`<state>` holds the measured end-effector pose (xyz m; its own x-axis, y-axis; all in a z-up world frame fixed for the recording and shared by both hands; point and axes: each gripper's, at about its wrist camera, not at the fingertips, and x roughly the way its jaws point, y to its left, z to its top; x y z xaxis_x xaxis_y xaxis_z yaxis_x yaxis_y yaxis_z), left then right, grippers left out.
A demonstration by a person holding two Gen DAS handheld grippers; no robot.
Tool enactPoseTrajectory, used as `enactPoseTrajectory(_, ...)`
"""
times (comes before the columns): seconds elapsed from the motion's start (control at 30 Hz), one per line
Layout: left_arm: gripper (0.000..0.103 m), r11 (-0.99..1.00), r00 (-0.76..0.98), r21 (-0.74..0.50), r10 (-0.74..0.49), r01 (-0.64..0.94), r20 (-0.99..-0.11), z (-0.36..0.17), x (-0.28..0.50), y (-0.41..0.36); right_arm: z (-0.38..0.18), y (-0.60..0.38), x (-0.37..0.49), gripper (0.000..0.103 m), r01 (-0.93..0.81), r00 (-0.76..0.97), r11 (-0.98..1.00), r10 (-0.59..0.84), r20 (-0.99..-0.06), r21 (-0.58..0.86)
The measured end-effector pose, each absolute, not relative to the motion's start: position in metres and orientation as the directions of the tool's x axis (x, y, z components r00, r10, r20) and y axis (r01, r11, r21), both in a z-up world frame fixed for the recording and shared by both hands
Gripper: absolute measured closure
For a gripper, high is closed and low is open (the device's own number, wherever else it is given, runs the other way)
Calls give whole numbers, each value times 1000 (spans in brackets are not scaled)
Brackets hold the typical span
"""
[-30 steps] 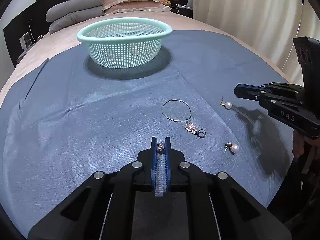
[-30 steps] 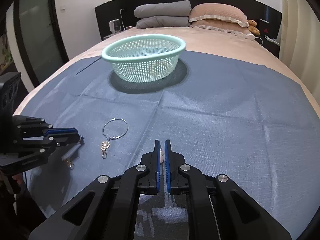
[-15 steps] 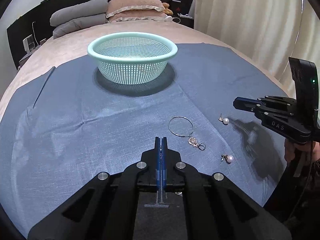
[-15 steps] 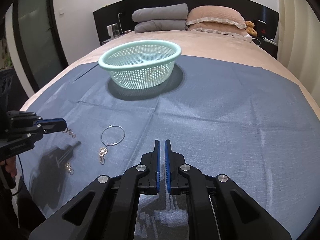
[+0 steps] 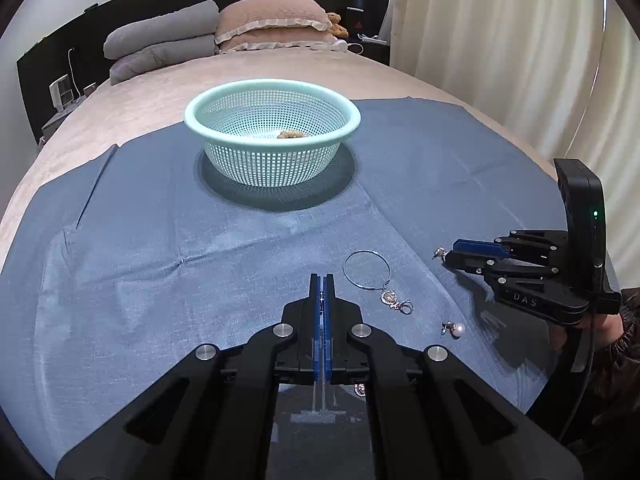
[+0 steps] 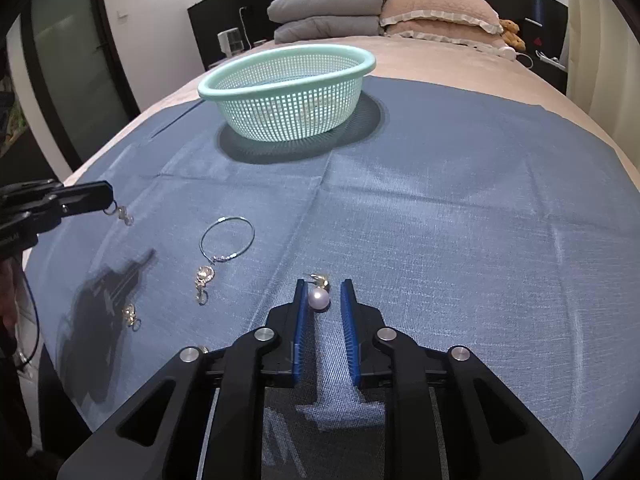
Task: Organize jewelry
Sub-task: 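Carry the charm earring and pearl earring over the basket with both grippers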
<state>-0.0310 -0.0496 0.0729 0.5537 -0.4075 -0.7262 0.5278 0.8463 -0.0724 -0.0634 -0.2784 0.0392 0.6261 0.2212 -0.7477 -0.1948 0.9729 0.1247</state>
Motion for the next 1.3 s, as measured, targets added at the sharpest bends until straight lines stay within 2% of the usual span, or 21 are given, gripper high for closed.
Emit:
enactPoseTrajectory(0.17, 101, 847, 560, -67, -406, 528, -722, 76, -28, -50, 33, -275, -62, 85, -196, 616, 974, 213, -759, 115)
enactPoseTrajectory(0.27, 101, 846, 562, -70, -411, 529, -718, 79, -26, -51, 34, -277, -61, 92, -190, 621, 973, 221, -752, 129)
enactPoseTrajectory(0.63, 101, 845, 576, -51, -406, 532, -709, 90, -7, -56, 73, -281, -50, 92, -183, 694, 979, 195, -693, 92)
enactPoseTrajectory(1.0, 101, 841, 594, -61, -430, 538, -680, 112, 42, -64, 118, -272, 7, 92, -217, 742, 973, 216, -635, 78)
enactPoseTrajectory(1.3, 101, 844, 582, -77, -429, 530, -691, 101, 99, -63, 118, -253, 62, 92, -264, 732, 961, 253, -633, 79)
